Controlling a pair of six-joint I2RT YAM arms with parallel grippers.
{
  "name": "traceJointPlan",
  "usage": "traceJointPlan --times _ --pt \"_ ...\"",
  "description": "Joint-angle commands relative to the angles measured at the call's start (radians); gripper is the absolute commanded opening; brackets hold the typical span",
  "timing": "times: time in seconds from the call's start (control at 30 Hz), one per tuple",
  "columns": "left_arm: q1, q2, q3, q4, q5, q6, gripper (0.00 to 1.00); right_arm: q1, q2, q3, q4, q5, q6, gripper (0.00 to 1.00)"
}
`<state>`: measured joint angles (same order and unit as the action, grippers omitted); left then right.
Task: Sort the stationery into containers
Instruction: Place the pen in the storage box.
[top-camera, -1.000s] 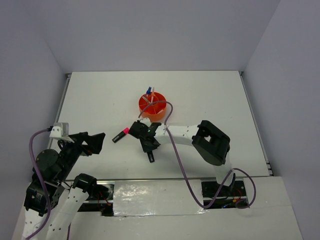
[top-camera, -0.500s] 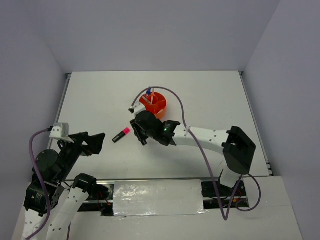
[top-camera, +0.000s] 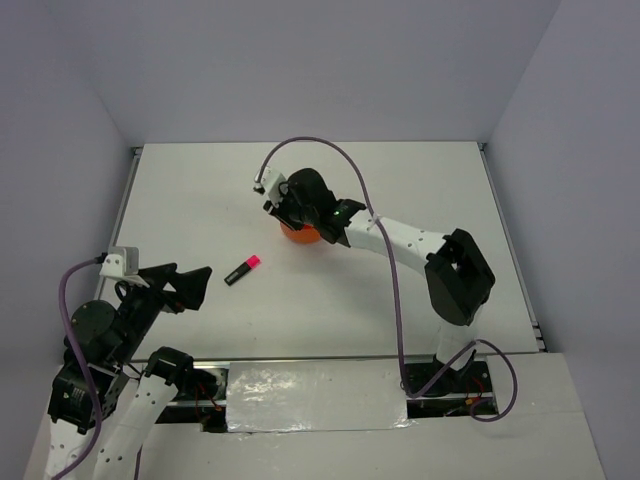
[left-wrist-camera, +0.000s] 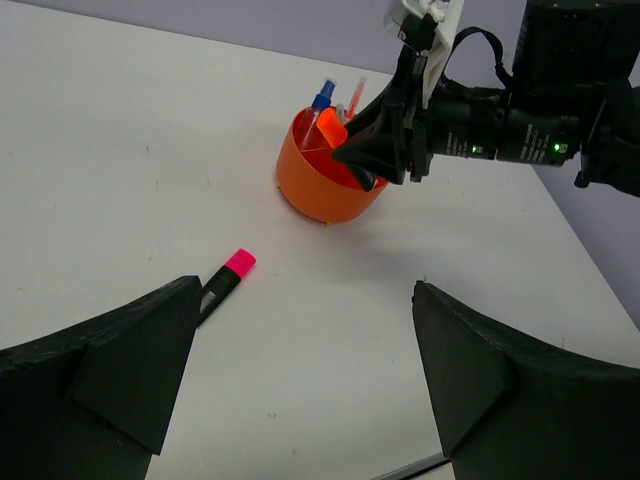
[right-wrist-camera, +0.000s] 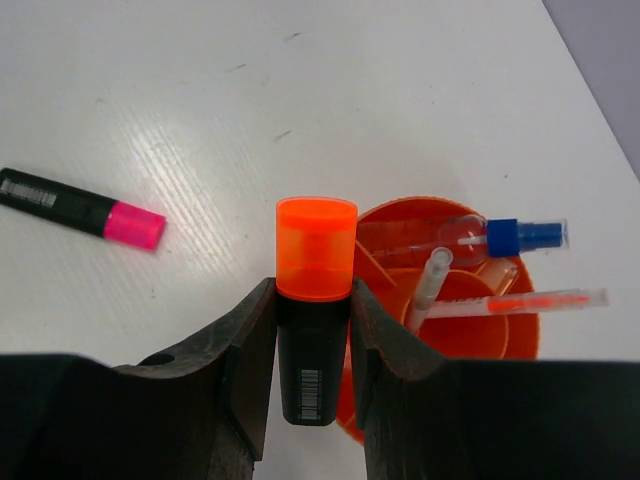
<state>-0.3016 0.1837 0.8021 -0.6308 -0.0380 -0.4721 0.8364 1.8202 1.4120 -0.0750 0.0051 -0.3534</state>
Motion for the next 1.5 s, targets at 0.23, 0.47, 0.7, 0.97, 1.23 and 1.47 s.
traceJointPlan --times 0.23,0.47,0.7,0.97,1.23,1.47 --pt "0.005 0.020 -0.004 0.066 0.062 0.036 0.99 -0.051 0.096 0.157 -0.124 -0.225 -0.208 0.02" --pt "0.005 0.022 -0.006 0.069 0.070 0.041 0.99 -0.059 0.106 0.122 -0.089 -0.179 -0.246 0.02" --pt "0.007 0.023 -0.006 0.071 0.076 0.041 0.99 -0.071 0.125 0.137 -0.111 -0.186 -0.254 0.02" --pt "0.007 0.020 -0.007 0.072 0.081 0.043 0.99 -0.071 0.137 0.120 -0.091 -0.154 -0.248 0.09" --pt "0.005 0.017 -0.007 0.074 0.082 0.043 0.99 -0.071 0.134 0.117 -0.082 -0.131 -0.219 0.30" --pt "0.005 0.023 -0.007 0.074 0.086 0.044 0.99 -0.062 0.087 0.088 -0.062 -0.154 -0.180 0.55"
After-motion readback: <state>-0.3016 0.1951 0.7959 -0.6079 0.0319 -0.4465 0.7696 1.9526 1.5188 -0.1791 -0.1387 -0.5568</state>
